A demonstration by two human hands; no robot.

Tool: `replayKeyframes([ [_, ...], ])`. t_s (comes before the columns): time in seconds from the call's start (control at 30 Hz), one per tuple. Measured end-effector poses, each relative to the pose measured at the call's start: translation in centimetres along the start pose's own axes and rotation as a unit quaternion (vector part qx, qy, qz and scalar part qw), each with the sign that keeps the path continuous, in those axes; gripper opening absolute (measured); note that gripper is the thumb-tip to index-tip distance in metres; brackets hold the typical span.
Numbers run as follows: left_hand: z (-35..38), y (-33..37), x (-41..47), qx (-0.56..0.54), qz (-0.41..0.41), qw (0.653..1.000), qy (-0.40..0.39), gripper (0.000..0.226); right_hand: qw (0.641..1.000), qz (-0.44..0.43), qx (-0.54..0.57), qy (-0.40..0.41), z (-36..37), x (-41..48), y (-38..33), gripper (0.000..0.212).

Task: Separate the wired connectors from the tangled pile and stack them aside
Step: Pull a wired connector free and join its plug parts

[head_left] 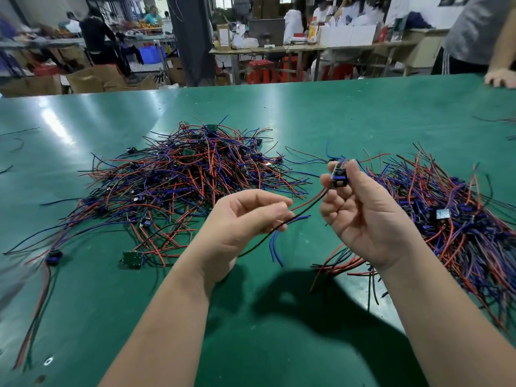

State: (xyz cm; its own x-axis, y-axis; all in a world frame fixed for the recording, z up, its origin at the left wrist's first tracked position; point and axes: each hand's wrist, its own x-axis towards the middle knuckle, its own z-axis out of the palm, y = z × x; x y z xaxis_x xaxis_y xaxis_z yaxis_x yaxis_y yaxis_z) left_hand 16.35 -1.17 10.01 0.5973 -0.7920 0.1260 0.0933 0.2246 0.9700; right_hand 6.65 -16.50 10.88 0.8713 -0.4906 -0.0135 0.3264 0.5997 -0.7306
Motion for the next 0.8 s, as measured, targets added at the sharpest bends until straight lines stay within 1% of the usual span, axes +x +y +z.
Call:
replayKeyframes([
  [0.03,-0.1,0.1,0.1,-0.033,0.000,0.999,0.016,0.013,0.999,0.018,0.030,-0.011,0.0,-0.1,-0.2,0.019],
  [0.1,-0.4,0.4,0.2,-0.100,-0.011,0.994,0.049,0.015,0.993,0.057,0.084,-0.060,-0.3,-0.4,-0.4,0.022],
  [0.17,-0.7,0.8,0.2,-0.125,-0.046,0.989,0.069,0.015,0.987,0.080,0.098,-0.103,-0.5,-0.8,-0.5,0.030],
  [0.2,-0.7,0.8,0.2,-0.106,-0.068,0.990,0.070,0.020,0.988,0.084,0.075,-0.102,-0.4,-0.8,-0.4,0.031],
  [0.27,-0.3,0.6,0.2,-0.041,-0.107,0.992,0.058,0.035,0.993,0.088,-0.020,-0.072,-0.4,-0.7,0.1,0.022],
  [0.33,0.5,0.0,0.2,-0.004,-0.122,0.992,0.028,0.042,0.988,0.091,-0.119,-0.041,-0.2,-0.4,0.8,0.017],
  [0.4,1.3,-0.5,-0.1,0.021,-0.118,0.993,0.007,0.035,0.974,0.073,-0.215,-0.011,-0.3,-0.1,1.6,0.019],
  [0.47,1.7,-1.2,-0.1,0.046,-0.120,0.991,0.032,0.023,0.943,0.015,-0.331,0.028,-0.6,0.2,2.3,0.019],
  [0.5,1.8,-1.5,0.0,0.059,-0.123,0.989,0.052,0.018,0.930,-0.007,-0.365,0.037,-0.7,0.3,2.6,0.020],
  [0.53,1.8,-1.8,0.1,0.078,-0.123,0.987,0.069,0.014,0.926,-0.016,-0.375,0.043,-0.9,0.5,2.8,0.019],
  [0.6,1.7,-2.2,0.2,0.112,-0.112,0.984,0.088,0.014,0.934,-0.007,-0.356,0.044,-1.1,0.6,3.0,0.016],
  [0.67,1.7,-2.2,0.2,0.116,-0.100,0.984,0.088,0.016,0.942,0.004,-0.334,0.036,-1.1,0.6,3.0,0.011],
  [0.8,1.9,-2.4,0.2,0.135,-0.091,0.984,0.069,0.008,0.942,0.013,-0.334,0.033,-1.3,0.7,2.7,0.019],
])
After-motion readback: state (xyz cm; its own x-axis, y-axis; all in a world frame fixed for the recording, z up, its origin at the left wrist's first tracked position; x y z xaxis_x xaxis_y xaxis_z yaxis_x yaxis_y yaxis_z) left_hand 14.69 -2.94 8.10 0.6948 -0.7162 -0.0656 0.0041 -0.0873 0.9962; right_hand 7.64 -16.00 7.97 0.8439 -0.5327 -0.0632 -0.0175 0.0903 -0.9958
